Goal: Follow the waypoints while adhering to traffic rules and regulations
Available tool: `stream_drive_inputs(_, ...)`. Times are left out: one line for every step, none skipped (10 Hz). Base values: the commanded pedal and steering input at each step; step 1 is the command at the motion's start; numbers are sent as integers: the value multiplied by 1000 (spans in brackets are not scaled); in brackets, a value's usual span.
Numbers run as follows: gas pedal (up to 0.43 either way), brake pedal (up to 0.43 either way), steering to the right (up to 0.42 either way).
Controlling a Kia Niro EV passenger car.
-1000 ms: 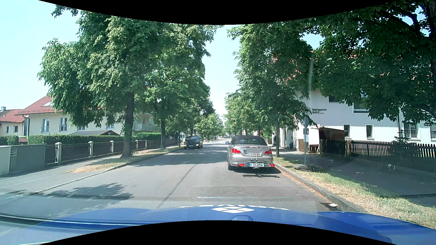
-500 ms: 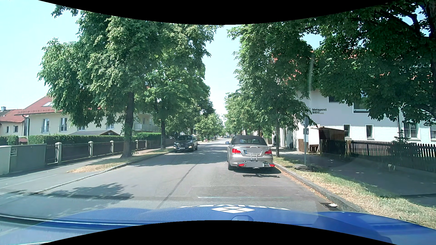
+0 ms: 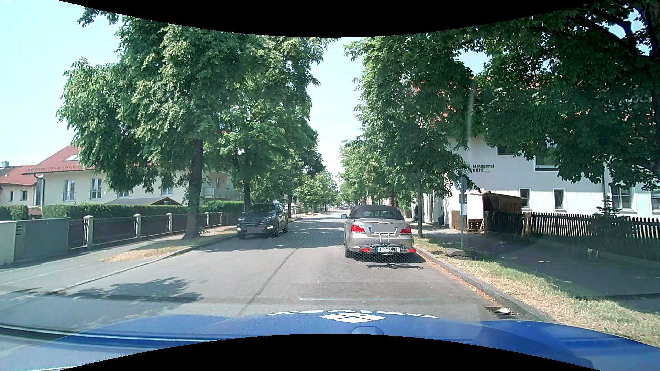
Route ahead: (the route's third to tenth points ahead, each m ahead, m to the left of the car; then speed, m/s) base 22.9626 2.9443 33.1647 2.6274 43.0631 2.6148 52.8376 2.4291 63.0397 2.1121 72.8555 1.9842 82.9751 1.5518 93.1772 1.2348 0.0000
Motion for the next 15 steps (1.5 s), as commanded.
stream_drive_inputs(0,518,5)
stream_drive_inputs(0,506,5)
stream_drive_inputs(0,457,5)
stream_drive_inputs(0,354,5)
stream_drive_inputs(0,305,5)
stream_drive_inputs(0,165,5)
stream_drive_inputs(0,0,5)
stream_drive_inputs(0,0,5)
stream_drive_inputs(0,0,5)
stream_drive_inputs(0,0,5)
stream_drive_inputs(0,0,5)
stream_drive_inputs(118,0,2)
stream_drive_inputs(177,0,-4)
stream_drive_inputs(220,0,-23)
stream_drive_inputs(240,0,-50)
